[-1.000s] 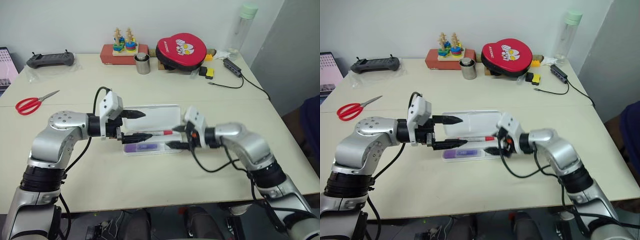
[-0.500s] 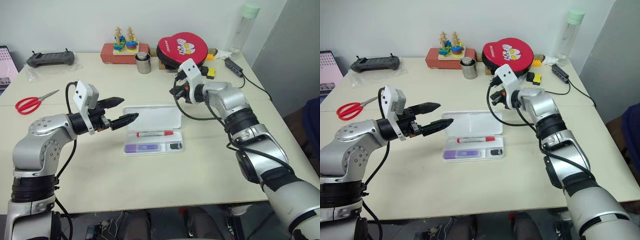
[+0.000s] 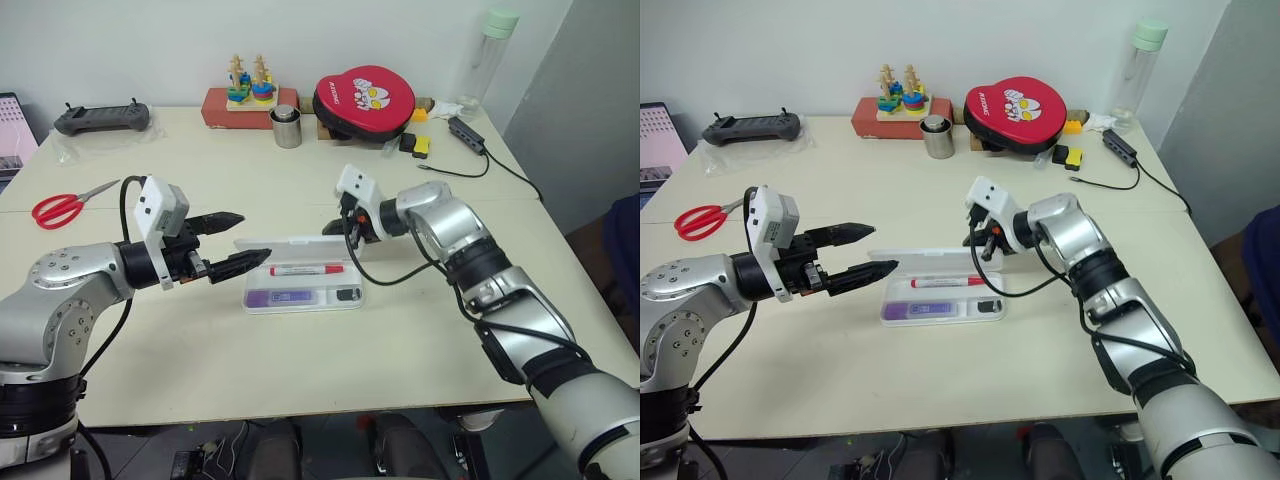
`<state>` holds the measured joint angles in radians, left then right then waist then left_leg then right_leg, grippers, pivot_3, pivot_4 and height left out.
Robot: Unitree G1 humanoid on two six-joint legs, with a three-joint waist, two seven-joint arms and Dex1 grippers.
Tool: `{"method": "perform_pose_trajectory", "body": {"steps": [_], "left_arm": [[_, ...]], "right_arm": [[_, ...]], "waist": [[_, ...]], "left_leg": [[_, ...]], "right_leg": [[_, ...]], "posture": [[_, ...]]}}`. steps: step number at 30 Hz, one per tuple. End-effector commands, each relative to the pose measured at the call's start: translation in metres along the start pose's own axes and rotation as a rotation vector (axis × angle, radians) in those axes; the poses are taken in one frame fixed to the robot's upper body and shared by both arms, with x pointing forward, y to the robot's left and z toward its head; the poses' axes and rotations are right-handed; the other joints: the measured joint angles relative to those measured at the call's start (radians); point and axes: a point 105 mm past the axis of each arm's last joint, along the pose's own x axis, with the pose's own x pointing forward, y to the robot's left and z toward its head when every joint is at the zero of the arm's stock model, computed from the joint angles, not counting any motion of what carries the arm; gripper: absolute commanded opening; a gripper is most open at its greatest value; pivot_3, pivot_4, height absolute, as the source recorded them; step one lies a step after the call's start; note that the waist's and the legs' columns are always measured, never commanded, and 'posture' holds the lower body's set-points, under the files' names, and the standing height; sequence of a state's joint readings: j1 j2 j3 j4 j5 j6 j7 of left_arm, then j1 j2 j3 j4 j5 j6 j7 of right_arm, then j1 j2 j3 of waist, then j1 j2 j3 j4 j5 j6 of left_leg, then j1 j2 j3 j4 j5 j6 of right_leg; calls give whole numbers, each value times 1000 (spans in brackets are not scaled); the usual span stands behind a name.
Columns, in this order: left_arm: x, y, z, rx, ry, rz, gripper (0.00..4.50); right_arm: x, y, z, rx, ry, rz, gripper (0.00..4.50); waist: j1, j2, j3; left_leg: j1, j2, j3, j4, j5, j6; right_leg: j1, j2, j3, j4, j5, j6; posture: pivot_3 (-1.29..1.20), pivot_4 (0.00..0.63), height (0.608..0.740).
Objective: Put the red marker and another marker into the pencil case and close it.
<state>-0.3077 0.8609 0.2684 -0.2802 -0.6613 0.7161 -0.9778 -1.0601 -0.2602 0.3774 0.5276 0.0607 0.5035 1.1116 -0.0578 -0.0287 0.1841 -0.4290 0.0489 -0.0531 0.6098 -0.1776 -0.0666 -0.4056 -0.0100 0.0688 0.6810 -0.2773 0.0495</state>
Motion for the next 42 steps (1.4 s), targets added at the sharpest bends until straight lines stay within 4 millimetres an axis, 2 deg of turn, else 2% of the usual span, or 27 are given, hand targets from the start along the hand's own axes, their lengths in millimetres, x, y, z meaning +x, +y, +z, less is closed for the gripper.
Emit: {"method": "perform_pose_trajectory", "body": {"steps": [1, 4, 7, 9, 11, 15, 18, 21, 23, 24, 26, 29, 33, 37, 38, 42], "left_arm": [[-2, -8, 9, 56, 8, -53, 4500], [1, -8, 7, 61, 24, -66, 4500], [3, -9, 7, 58, 27, -86, 4500], [5, -10, 8, 62, 30, -98, 4500], [7, -9, 8, 64, 29, -104, 4500], [14, 2, 11, 69, -4, -52, 4500], [23, 18, 10, 54, -41, 49, 4500], [27, 39, 5, 40, -66, 176, 4500], [23, 61, -2, 42, -65, 293, 4500], [20, 70, -6, 46, -53, 339, 4500], [10, 85, -16, 74, -7, 411, 4500], [-10, 100, -25, 85, 36, 475, 4500], [-28, 113, -31, 92, 68, 535, 4500], [-35, 115, -32, 94, 65, 565, 4500], [-37, 115, -32, 92, 61, 577, 4500], [-39, 112, -34, 77, 51, 581, 4500]], "right_arm": [[0, 33, 8, -111, -13, 111, 37], [10, 45, -18, -106, 58, 115, 37], [15, 51, -36, -109, 113, 99, 37], [17, 53, -60, -145, 219, 75, 37], [18, 53, -67, -138, 243, 62, 37], [1, 46, -29, 9, -20, 8, 37], [-27, 25, -9, 81, -227, -139, 37], [-62, 5, -15, 146, -294, -301, 491], [-90, -6, -25, 203, -319, -406, 996], [-103, -10, -28, 220, -327, -450, 1365], [-124, -16, -33, 229, -329, -526, 1629], [-147, -20, -43, 246, -319, -623, 2381], [-148, -12, -51, 258, -288, -617, 3327], [-143, -10, -49, 245, -283, -596, 4355], [-142, -11, -48, 245, -286, -596, 4481], [-140, -13, -48, 250, -290, -600, 4481]], "waist": [[0, 0, 0], [1, -1, 0], [1, -1, 0], [1, -1, -1], [1, -2, -1], [4, -4, -3], [8, -3, -2], [17, -3, -2], [18, -3, -2], [20, -3, -2], [25, -3, -2], [21, -3, -2], [13, -3, -2], [10, -3, -2], [9, -3, -2], [7, -3, -2]], "left_leg": [[0, 0, 0, 0, 0, 0], [0, 0, 0, 0, 0, 0], [0, 0, 0, 0, 0, 0], [0, 0, 1, 1, 0, 0], [2, 0, 1, 1, 0, 0], [6, 0, 0, 1, 0, 0], [8, 0, 1, 1, 0, 0], [8, 0, 1, 1, 0, 0], [8, 0, 1, 1, 0, 0], [8, 0, 1, 1, 0, 0], [8, 0, 1, 1, 0, 0], [7, 0, 2, -1, 0, 0], [6, 0, 2, -2, 0, 0], [6, 0, 2, -1, 0, 0], [6, 0, 3, -1, 0, 0], [6, 0, 2, -1, 0, 0]], "right_leg": [[0, 0, 0, 0, 0, 0], [0, 0, 0, 0, 0, 0], [0, 0, 0, 0, 0, 0], [0, 0, 1, 0, 0, 0], [1, 0, 1, 0, -1, 1], [6, 0, 1, 0, -3, 4], [9, 0, 1, -1, -3, 5], [9, 0, 1, -1, -3, 5], [9, 0, 1, -1, -3, 5], [9, 0, 1, -1, -2, 4], [8, 0, 1, -1, -1, 0], [6, 0, 2, -1, -1, -1], [5, 0, 2, -1, -1, -1], [5, 0, 2, -1, -1, 0], [5, 0, 2, -1, -1, 0], [5, 0, 2, -1, -1, 0]], "posture": [[0, 150, 740], [0, 150, 740], [0, 150, 740], [0, 150, 740], [0, 150, 740], [0, 150, 740], [0, 150, 740], [0, 150, 740], [0, 150, 740], [0, 150, 740], [0, 150, 740], [0, 150, 740], [0, 150, 740], [0, 150, 740], [0, 150, 740], [0, 150, 740]]}}
